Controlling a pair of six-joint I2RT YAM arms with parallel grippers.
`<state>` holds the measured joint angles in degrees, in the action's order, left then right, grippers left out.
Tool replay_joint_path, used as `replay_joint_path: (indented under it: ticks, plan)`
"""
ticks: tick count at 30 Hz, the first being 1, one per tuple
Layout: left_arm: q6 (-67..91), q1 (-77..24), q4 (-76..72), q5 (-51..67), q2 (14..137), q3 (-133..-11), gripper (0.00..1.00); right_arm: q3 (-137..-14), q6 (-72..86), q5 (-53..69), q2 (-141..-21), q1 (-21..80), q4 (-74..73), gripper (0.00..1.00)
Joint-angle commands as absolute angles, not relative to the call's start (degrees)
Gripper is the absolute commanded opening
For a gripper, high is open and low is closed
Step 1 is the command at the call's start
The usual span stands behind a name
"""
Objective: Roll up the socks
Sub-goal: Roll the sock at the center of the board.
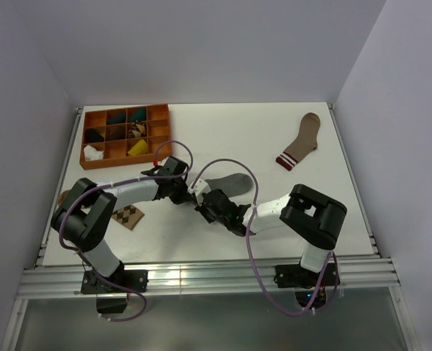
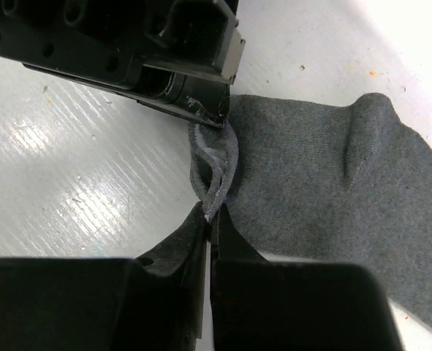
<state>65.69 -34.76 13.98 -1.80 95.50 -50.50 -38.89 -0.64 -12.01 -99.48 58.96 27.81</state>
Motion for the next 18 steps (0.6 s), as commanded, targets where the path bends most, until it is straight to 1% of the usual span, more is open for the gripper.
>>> replay_joint_path:
  ticks: [1, 8, 12, 14, 15, 17, 18]
  plan:
    - [67.14, -34.98, 13.63, -1.67, 95.19, -50.37, 0.01, -39.9, 1.74, -13.01, -99.23, 59.33, 28.92, 0.0]
    - [69.87, -33.67, 10.91, -2.28, 91.59, -47.29, 0.06, -38.85, 10.88, -0.28, -97.56, 53.8, 25.67, 0.0]
    - [71.71, -33.22, 7.65, -2.55, 88.52, -45.27, 0.08, -38.41, 16.69, 7.89, -97.38, 48.01, 25.22, 0.0]
    - [73.12, -33.22, 5.9, -1.93, 87.81, -43.77, 0.15, -38.06, 19.5, 11.41, -97.47, 46.5, 25.75, 0.0]
    - [73.56, -33.22, 4.76, -1.85, 87.37, -43.42, 0.23, -37.97, 19.95, 12.47, -97.82, 45.71, 25.93, 0.0]
    - [74.35, -33.22, 3.35, -1.76, 86.05, -42.28, 0.27, -38.58, 21.44, 15.36, -98.43, 44.04, 25.14, 0.0]
    - [74.62, -33.22, 2.38, -1.84, 85.52, -41.93, 0.32, -38.84, 21.97, 16.6, -99.13, 43.42, 25.22, 0.0]
